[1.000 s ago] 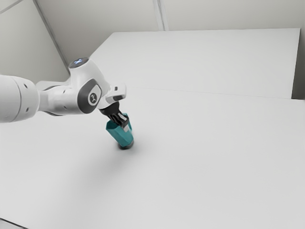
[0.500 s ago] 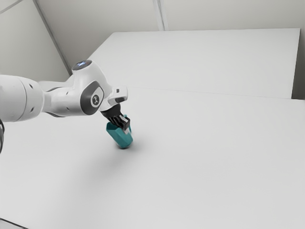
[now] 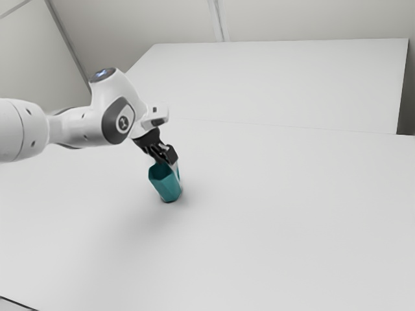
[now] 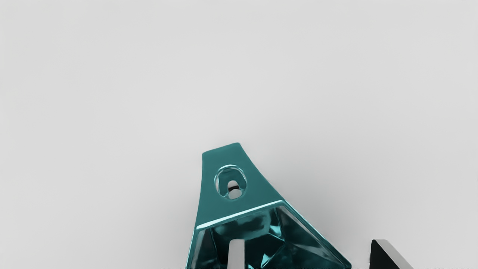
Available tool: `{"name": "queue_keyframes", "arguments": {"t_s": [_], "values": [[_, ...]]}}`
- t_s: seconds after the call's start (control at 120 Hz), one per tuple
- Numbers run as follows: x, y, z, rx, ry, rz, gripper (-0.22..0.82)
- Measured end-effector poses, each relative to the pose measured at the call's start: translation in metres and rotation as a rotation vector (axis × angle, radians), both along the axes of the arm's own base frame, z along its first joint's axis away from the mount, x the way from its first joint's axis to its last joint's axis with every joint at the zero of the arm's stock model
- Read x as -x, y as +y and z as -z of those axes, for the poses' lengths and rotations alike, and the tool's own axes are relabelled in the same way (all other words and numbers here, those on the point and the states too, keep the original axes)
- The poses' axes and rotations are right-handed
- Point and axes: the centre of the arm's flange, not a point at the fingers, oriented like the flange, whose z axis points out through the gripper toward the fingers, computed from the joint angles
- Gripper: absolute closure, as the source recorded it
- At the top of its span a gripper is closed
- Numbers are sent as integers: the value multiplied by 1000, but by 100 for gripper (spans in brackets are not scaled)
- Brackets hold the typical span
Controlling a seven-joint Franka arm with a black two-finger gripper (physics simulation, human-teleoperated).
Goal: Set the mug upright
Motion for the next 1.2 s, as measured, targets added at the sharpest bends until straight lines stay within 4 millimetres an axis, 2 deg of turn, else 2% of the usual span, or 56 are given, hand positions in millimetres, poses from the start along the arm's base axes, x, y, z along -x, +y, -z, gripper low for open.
{"name": "queue_keyframes", "arguments": {"t_s": [0.142,0.242,0.3,0.392,0.508,0.658,0.775,0.917,1.2], "values": [[-5,1,-37,-12,-34,21,24],[-13,6,-72,-37,-62,37,19],[-12,8,-92,-53,-74,48,16],[-10,13,-114,-77,-81,58,12],[-12,20,-132,-106,-82,63,8],[-18,28,-179,-135,-106,58,5],[-13,36,-190,-154,-88,53,4],[0,45,-216,-181,-78,32,3],[13,81,-234,-212,-29,-79,2]]}}
